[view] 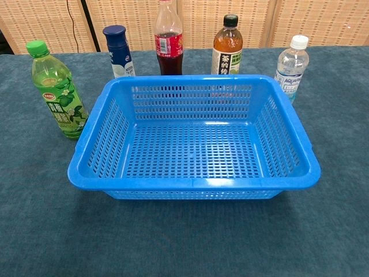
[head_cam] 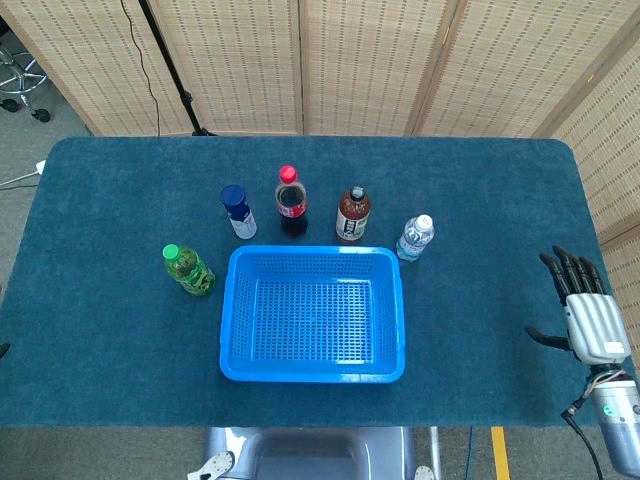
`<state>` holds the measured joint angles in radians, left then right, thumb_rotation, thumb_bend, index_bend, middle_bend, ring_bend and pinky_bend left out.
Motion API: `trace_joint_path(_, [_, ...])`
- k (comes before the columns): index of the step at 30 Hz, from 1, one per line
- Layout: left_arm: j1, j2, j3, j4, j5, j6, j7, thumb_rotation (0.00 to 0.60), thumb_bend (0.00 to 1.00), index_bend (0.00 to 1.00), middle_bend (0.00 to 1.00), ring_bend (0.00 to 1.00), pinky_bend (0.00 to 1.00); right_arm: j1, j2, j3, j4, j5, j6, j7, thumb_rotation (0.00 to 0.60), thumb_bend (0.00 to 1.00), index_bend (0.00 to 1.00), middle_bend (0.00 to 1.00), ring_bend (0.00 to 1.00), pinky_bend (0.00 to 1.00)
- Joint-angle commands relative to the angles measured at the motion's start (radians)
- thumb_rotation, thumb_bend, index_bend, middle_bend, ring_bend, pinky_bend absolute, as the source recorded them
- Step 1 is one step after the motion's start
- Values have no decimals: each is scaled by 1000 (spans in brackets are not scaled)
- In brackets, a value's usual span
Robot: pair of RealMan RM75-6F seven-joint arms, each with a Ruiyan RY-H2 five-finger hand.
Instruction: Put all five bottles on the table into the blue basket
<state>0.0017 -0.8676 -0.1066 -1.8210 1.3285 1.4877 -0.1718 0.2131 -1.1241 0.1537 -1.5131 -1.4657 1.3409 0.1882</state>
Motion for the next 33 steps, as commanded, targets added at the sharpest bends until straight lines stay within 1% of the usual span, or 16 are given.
trace_joint_path(1, [-1,1,1,2,-2,-4,-2,600,67,0,0,0,0,132,-47,43,188,-3,-179,440,600,0,0,0,0,0])
trace_joint_path(2, [-2,1,1,2,-3,-4,-2,600,67,0,0,0,0,142,-53,41,214,-14,-189,487,600,0,0,0,0,0])
trace_joint_path(3, [-2,1,0,1,-5,-5,-2,600,67,0,0,0,0,159,-65,36,257,-30,-206,579,600,0,0,0,0,0])
trace_joint_path(5, [-4,1,-2,0,-9,-6,0,600,67,0,0,0,0,183,-85,27,317,-58,-216,699,600,0,0,0,0,0])
trace_joint_path(7, [-8,0,-4,-3,-15,-11,9,600,67,0,0,0,0,218,-120,13,404,-101,-216,842,600,0,0,0,0,0])
trace_joint_path(8, [-9,-1,-4,-4,-16,-13,11,600,67,0,0,0,0,226,-130,9,427,-111,-215,870,600,0,0,0,0,0])
trace_joint_path(10, [-14,-3,-4,-6,-22,-20,21,600,67,0,0,0,0,260,-166,-8,509,-143,-216,968,600,0,0,0,0,0])
trace_joint_path(13, [-19,-4,-3,-11,-28,-31,27,600,67,0,0,0,0,304,-206,-24,587,-163,-236,1055,600,0,0,0,0,0])
trace_joint_path(17, [-23,-8,-8,-15,-42,-33,45,600,67,0,0,0,0,346,-244,-34,641,-169,-258,1092,600,0,0,0,0,0])
trace_joint_path(26, [-42,-18,-20,-22,-86,-55,88,600,67,0,0,0,0,449,-321,-34,714,-143,-355,1103,600,0,0,0,0,0])
trace_joint_path(33, [-57,-19,-27,-23,-120,-82,107,600,67,0,0,0,0,494,-367,-40,753,-110,-420,1192,600,0,0,0,0,0])
